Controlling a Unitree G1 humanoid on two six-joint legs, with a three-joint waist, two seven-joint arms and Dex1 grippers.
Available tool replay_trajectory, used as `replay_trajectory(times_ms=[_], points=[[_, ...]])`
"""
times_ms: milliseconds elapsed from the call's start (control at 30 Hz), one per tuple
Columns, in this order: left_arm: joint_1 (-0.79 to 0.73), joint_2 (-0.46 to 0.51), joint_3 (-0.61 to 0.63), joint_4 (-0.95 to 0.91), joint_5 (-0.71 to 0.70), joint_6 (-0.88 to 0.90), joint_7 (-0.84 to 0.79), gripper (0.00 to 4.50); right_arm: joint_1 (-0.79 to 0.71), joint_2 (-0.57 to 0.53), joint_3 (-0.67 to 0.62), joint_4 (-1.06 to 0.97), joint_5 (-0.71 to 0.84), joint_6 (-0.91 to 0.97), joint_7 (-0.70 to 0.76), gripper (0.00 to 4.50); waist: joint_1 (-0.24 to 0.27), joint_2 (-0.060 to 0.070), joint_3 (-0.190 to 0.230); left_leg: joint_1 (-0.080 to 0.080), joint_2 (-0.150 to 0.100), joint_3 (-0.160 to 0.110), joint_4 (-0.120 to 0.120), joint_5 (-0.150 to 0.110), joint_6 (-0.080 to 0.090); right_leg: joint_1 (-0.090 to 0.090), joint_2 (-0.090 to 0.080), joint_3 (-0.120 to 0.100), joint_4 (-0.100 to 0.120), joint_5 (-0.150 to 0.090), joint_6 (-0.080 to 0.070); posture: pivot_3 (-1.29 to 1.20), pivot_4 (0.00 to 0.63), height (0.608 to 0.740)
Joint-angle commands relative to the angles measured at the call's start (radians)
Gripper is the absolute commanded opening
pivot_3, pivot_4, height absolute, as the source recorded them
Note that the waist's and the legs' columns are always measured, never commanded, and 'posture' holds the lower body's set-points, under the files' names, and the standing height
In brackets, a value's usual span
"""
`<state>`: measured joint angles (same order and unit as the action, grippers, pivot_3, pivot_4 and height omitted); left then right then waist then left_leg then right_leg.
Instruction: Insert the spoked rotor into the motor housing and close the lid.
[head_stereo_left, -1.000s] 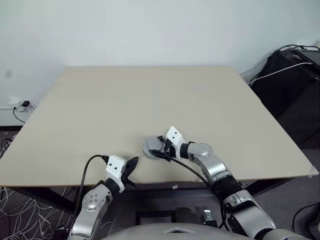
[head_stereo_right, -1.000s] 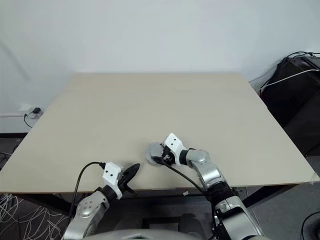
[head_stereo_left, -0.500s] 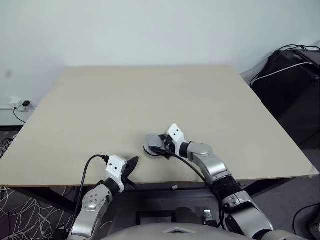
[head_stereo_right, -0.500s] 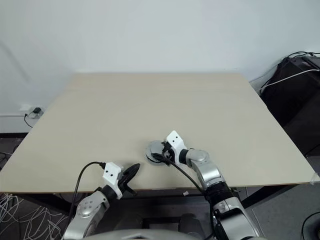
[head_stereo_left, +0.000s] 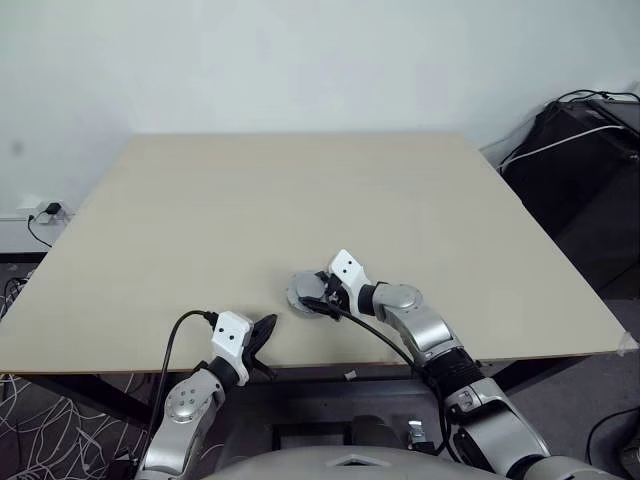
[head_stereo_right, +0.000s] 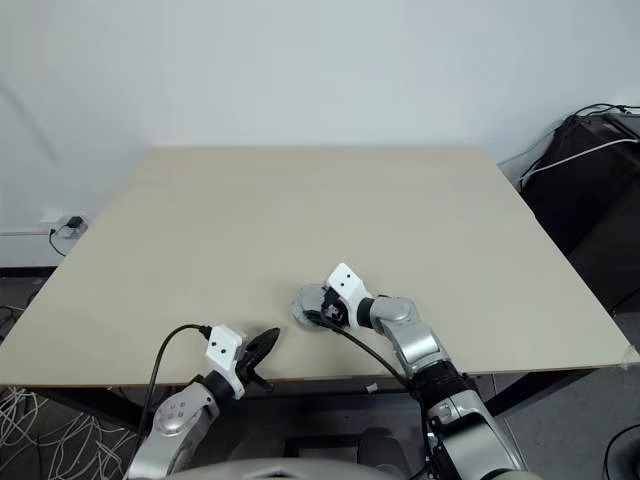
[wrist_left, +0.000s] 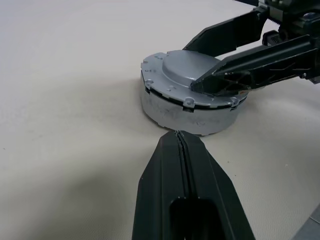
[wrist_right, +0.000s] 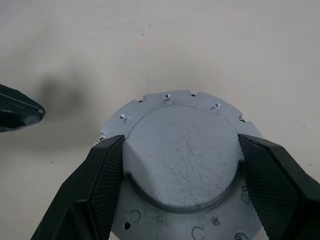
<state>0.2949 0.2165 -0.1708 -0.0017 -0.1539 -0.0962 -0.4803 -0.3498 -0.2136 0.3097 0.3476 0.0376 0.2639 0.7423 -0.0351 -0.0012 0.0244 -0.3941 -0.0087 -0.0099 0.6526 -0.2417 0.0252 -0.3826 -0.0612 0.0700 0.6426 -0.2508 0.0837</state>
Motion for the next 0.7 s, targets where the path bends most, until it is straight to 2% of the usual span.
replay_trajectory(times_ms=[33, 300, 700], points=[[-0.013, -0.005, 0.001, -0.005, 0.008, -0.026, -0.001, 0.00, -0.013, 0.000, -0.001, 0.007, -0.028, 0.004, -0.036, 3.24, 0.000, 0.000, 0.000, 0.000, 0.000, 0.000, 0.000, 0.000, 0.000, 0.000, 0.000, 0.000, 0.000, 0.000, 0.000, 0.00, 0.000, 0.740], [-0.018, -0.005, 0.000, -0.009, 0.006, -0.019, -0.002, 0.00, -0.024, -0.024, 0.031, 0.021, -0.071, 0.022, -0.037, 3.24, -0.001, 0.003, -0.003, 0.001, 0.000, 0.000, 0.001, 0.000, 0.000, 0.001, 0.000, 0.000, 0.000, 0.000, 0.001, 0.00, 0.000, 0.740], [-0.018, -0.013, -0.009, -0.027, 0.010, -0.004, 0.005, 0.00, -0.032, -0.041, 0.029, 0.011, -0.051, 0.068, -0.008, 3.24, 0.002, 0.007, -0.006, 0.001, 0.000, 0.000, 0.002, 0.000, 0.000, 0.002, 0.000, 0.000, 0.000, 0.000, 0.001, 0.00, 0.000, 0.740]])
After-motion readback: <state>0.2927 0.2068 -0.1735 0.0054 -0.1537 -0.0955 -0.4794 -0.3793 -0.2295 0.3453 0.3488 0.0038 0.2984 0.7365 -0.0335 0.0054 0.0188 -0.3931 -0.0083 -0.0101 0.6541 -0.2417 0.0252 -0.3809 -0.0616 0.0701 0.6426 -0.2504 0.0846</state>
